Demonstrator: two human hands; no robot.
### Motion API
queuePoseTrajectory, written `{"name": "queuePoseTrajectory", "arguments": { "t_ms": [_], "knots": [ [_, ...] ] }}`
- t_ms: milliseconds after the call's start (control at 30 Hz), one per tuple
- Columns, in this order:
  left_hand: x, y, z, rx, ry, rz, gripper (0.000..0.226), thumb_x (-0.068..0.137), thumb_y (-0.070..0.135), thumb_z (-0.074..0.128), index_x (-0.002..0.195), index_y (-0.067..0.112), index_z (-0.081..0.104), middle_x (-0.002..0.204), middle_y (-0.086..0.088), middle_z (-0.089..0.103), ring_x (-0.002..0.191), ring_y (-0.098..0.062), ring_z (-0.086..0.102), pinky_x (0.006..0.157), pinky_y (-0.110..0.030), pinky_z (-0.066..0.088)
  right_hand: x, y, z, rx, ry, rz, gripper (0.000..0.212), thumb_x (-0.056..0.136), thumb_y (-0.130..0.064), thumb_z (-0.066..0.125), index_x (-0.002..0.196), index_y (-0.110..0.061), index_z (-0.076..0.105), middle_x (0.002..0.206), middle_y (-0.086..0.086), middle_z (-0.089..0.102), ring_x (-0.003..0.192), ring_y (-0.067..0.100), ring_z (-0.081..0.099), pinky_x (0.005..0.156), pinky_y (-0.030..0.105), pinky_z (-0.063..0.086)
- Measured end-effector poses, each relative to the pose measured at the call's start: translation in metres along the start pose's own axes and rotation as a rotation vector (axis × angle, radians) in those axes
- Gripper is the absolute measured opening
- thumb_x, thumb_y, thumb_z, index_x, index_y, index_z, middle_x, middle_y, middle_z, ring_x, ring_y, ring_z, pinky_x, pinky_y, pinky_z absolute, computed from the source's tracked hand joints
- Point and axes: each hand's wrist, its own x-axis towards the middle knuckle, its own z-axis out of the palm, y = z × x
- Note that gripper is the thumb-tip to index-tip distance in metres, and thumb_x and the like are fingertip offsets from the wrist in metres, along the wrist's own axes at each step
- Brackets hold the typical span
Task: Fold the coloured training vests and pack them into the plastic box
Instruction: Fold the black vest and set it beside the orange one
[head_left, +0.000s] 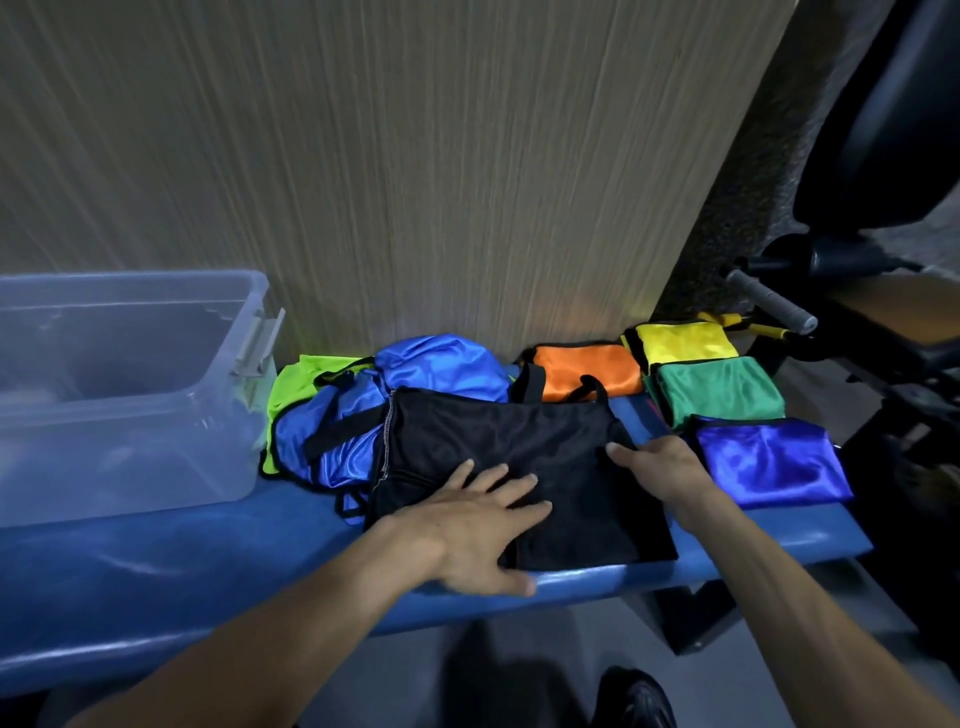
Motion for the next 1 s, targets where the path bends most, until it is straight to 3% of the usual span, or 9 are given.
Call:
{"name": "queuePoseTrajectory", "arguments": {
  "t_ms": [133, 267, 333, 433, 600, 733, 800, 867, 1000],
  "knots": [
    [0.011, 0.003, -0.007, 0.006, 0.393, -0.044, 0.049, 0.102, 0.056, 0.037, 0.141, 0.029, 0.052, 0.143, 0.008, 0.047, 0.128, -0.021, 0.046, 0.108, -0.043, 0.039, -0.004, 0.0, -0.004, 0.139, -0.053, 0.037, 0.027, 0.093, -0.02, 0.073, 0.08, 0.003, 0.066, 0.081, 0.013, 0.071, 0.069, 0.025, 0.068, 0.056, 0.028, 0.049],
    [0.031, -0.013, 0.001, 0.122, 0.636, -0.094, 0.044, 0.101, 0.048, 0.04, 0.134, 0.026, 0.057, 0.14, 0.005, 0.05, 0.13, -0.024, 0.043, 0.107, -0.045, 0.039, -0.005, -0.003, -0.014, 0.348, -0.107, 0.095, 0.02, 0.092, -0.01, 0.07, 0.104, 0.006, 0.069, 0.098, 0.026, 0.074, 0.081, 0.034, 0.073, 0.068, 0.039, 0.06],
    [0.038, -0.017, 0.007, 0.138, 0.535, -0.105, 0.057, 0.1, 0.057, 0.036, 0.15, 0.032, 0.042, 0.161, -0.001, 0.032, 0.149, -0.031, 0.021, 0.123, -0.052, 0.017, -0.009, -0.007, -0.024, 0.444, -0.103, 0.08, 0.022, 0.091, -0.007, 0.069, 0.111, 0.003, 0.067, 0.102, 0.025, 0.074, 0.086, 0.034, 0.073, 0.071, 0.041, 0.061],
    [0.044, -0.01, 0.017, 0.138, 0.359, -0.113, 0.072, 0.098, 0.069, 0.024, 0.161, 0.039, 0.007, 0.17, 0.001, -0.009, 0.154, -0.032, -0.017, 0.121, -0.057, -0.013, -0.014, -0.013, -0.041, 0.56, -0.148, 0.042, 0.026, 0.092, -0.004, 0.067, 0.118, 0.0, 0.063, 0.107, 0.022, 0.073, 0.096, 0.034, 0.072, 0.08, 0.04, 0.058],
    [0.05, -0.002, 0.02, 0.105, 0.296, -0.121, 0.084, 0.089, 0.084, 0.017, 0.159, 0.043, -0.006, 0.167, 0.001, -0.022, 0.148, -0.035, -0.034, 0.116, -0.063, -0.02, -0.027, -0.024, -0.046, 0.562, -0.217, 0.016, 0.022, 0.092, -0.006, 0.067, 0.112, 0.0, 0.066, 0.104, 0.021, 0.075, 0.09, 0.032, 0.073, 0.076, 0.037, 0.059],
    [0.045, 0.0, 0.013, 0.09, 0.318, -0.093, 0.082, 0.09, 0.082, 0.022, 0.159, 0.043, 0.004, 0.17, 0.001, -0.011, 0.153, -0.034, -0.023, 0.118, -0.061, -0.015, -0.041, -0.041, -0.034, 0.571, -0.256, -0.063, 0.018, 0.089, 0.002, 0.063, 0.106, 0.002, 0.07, 0.102, 0.025, 0.073, 0.089, 0.035, 0.07, 0.082, 0.041, 0.056],
    [0.04, -0.006, 0.0, -0.024, 0.461, -0.029, 0.064, 0.095, 0.066, 0.035, 0.154, 0.039, 0.033, 0.166, 0.003, 0.023, 0.154, -0.029, 0.011, 0.123, -0.055, 0.006, -0.05, -0.05, -0.024, 0.568, -0.268, -0.125, 0.02, 0.088, 0.003, 0.061, 0.105, -0.004, 0.071, 0.094, 0.021, 0.073, 0.087, 0.033, 0.066, 0.079, 0.042, 0.053],
    [0.033, -0.014, -0.016, -0.327, 0.65, 0.014, 0.037, 0.095, 0.033, 0.053, 0.13, 0.028, 0.064, 0.132, 0.004, 0.062, 0.123, -0.013, 0.055, 0.109, -0.041, 0.041, -0.061, -0.062, -0.008, 0.493, -0.254, -0.179, 0.024, 0.088, 0.001, 0.061, 0.108, -0.011, 0.068, 0.085, 0.011, 0.07, 0.077, 0.027, 0.062, 0.064, 0.033, 0.048],
    [0.004, -0.033, -0.05, -1.171, 0.539, -0.142, 0.027, 0.098, 0.001, 0.05, 0.097, 0.018, 0.071, 0.082, 0.001, 0.069, 0.066, -0.006, 0.065, 0.067, -0.029, 0.055, -0.084, -0.08, 0.045, 0.322, -0.304, -0.326, 0.051, 0.09, 0.0, 0.063, 0.137, -0.016, 0.048, 0.072, 0.004, 0.06, 0.042, 0.01, 0.05, 0.037, 0.022, 0.04]
  ]
}}
